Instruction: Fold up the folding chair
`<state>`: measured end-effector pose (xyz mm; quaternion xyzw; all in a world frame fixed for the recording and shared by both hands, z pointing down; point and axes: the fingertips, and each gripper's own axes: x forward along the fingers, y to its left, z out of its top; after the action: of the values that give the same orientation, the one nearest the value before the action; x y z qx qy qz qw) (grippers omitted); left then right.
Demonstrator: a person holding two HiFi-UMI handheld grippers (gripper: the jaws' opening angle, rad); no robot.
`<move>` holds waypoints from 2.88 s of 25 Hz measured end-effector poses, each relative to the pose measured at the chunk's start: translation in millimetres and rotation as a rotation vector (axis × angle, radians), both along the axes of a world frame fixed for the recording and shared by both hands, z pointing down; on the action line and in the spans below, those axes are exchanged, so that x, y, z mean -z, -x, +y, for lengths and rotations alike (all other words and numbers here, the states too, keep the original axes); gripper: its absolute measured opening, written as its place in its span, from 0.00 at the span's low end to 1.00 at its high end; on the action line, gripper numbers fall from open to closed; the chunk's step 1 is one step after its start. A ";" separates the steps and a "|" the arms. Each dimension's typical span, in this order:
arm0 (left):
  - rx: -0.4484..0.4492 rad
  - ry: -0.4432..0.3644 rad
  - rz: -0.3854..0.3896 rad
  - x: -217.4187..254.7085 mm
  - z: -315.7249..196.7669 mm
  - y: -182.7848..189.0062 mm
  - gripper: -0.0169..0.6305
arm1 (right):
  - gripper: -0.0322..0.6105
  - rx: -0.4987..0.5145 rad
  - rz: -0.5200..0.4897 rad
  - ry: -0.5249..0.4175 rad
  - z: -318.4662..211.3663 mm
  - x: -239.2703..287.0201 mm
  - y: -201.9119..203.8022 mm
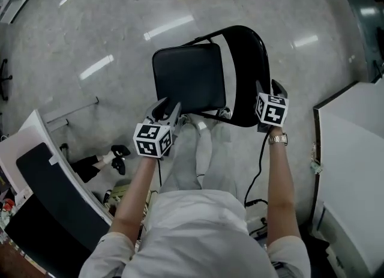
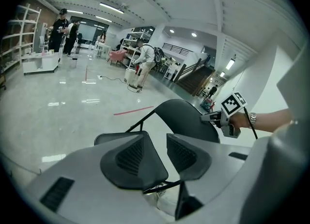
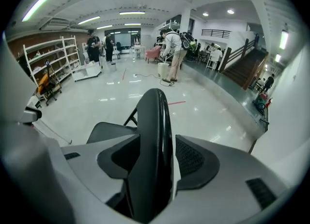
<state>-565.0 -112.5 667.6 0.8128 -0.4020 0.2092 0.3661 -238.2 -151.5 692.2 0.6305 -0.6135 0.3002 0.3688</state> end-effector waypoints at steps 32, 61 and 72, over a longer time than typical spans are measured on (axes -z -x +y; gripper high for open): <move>0.177 0.333 -0.125 -317.8 -23.6 107.0 0.40 | 0.37 -0.005 0.059 0.136 -22.8 -48.2 -1.7; 0.061 0.582 0.362 -446.1 -55.9 100.1 0.59 | 0.38 -0.006 0.030 0.166 -23.0 -55.2 -1.1; 0.136 0.543 0.497 -450.1 -56.4 98.3 0.59 | 0.38 -0.001 0.028 0.165 -26.2 -53.7 -1.0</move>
<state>-663.3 -168.9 1117.7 0.6834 -0.2840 0.0796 0.6678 -237.2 -177.7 746.0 0.6025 -0.5812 0.3408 0.4278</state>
